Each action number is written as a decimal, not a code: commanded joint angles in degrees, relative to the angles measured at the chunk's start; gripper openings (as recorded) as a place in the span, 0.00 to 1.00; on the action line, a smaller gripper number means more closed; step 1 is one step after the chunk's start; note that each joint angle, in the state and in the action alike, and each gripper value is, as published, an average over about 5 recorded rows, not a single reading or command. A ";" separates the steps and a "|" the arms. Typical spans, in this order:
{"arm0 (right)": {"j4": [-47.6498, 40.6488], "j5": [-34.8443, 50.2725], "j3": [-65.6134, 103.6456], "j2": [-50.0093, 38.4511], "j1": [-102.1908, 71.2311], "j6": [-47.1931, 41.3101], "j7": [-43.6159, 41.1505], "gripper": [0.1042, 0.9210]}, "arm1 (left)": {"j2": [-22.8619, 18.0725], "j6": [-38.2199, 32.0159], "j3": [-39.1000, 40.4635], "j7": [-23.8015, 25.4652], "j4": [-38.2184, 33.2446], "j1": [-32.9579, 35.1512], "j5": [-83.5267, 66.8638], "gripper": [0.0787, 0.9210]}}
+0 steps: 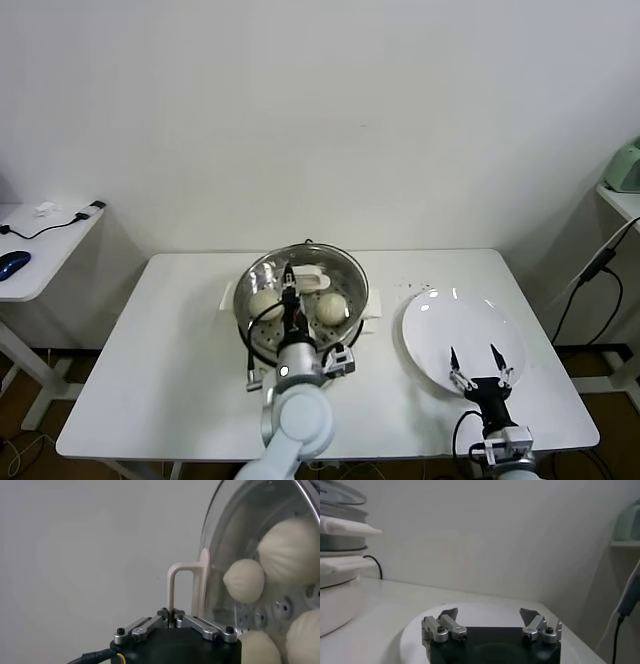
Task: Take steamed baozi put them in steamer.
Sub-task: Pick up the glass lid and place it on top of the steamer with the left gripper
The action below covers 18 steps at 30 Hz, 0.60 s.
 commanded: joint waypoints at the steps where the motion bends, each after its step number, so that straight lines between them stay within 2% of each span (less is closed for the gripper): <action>1: 0.04 -0.01 0.15 0.06 0.24 0.72 0.38 0.88 | -0.82 -0.26 -0.09 -0.32 2.72 -0.13 2.40 0.07; 15: -0.01 -0.14 0.59 0.32 -0.62 2.51 0.26 0.88 | -0.01 -1.10 -0.78 -1.21 3.36 0.08 2.70 0.07; 18: 0.09 -0.28 0.54 0.40 -0.61 2.50 0.24 0.88 | 0.07 -1.39 -0.43 -1.26 2.71 0.13 2.66 0.11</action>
